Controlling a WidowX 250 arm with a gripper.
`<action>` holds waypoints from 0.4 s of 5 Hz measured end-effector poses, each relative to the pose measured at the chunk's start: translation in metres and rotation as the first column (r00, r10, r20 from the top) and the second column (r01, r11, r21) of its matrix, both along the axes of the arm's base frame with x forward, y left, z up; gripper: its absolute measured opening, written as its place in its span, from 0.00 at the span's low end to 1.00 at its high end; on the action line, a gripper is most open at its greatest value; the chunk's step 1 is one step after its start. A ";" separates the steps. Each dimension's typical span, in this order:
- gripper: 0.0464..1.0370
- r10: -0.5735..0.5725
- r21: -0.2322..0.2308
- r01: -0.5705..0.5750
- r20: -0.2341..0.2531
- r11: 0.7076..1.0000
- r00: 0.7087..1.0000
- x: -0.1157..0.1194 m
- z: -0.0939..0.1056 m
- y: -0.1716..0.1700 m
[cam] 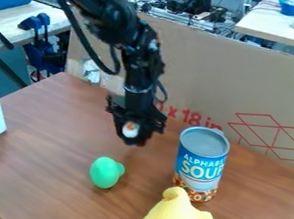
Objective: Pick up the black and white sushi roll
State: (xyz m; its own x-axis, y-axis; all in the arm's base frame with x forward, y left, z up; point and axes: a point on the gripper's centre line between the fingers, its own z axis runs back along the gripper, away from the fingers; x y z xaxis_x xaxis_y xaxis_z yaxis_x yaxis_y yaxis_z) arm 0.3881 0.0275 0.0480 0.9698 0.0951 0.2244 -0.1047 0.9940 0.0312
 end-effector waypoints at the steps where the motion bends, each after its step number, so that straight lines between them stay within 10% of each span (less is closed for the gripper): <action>1: 0.55 0.046 -0.045 -0.048 -0.030 0.998 0.998 -0.002 -0.015 0.002; 2: 0.62 0.080 -0.091 -0.082 -0.029 0.992 0.996 0.003 -0.018 0.007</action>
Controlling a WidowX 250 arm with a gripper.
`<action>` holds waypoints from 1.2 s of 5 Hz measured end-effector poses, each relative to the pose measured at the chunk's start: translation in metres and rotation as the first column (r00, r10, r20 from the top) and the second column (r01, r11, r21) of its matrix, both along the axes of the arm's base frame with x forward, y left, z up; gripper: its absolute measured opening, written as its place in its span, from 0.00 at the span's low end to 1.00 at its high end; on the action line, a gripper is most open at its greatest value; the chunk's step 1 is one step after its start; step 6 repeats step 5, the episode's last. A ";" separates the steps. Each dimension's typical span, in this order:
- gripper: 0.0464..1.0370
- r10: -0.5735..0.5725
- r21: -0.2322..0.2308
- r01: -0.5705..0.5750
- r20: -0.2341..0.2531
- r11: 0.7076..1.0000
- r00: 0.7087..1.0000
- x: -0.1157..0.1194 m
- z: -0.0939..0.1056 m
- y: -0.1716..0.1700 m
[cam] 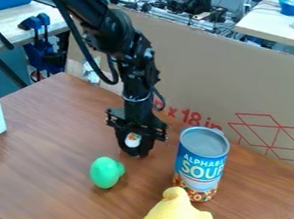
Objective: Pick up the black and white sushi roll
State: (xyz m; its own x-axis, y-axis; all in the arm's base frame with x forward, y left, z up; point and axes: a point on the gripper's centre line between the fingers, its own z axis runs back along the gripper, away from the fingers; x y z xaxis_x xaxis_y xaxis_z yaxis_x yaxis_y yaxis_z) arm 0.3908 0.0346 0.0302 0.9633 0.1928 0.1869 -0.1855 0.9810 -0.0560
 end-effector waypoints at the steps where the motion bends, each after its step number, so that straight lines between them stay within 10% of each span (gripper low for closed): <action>1: 0.85 -0.005 0.001 0.005 0.011 1.000 1.000 -0.002 0.000 0.000; 6: 0.96 0.005 0.078 -0.013 0.099 0.997 0.995 -0.027 0.094 -0.027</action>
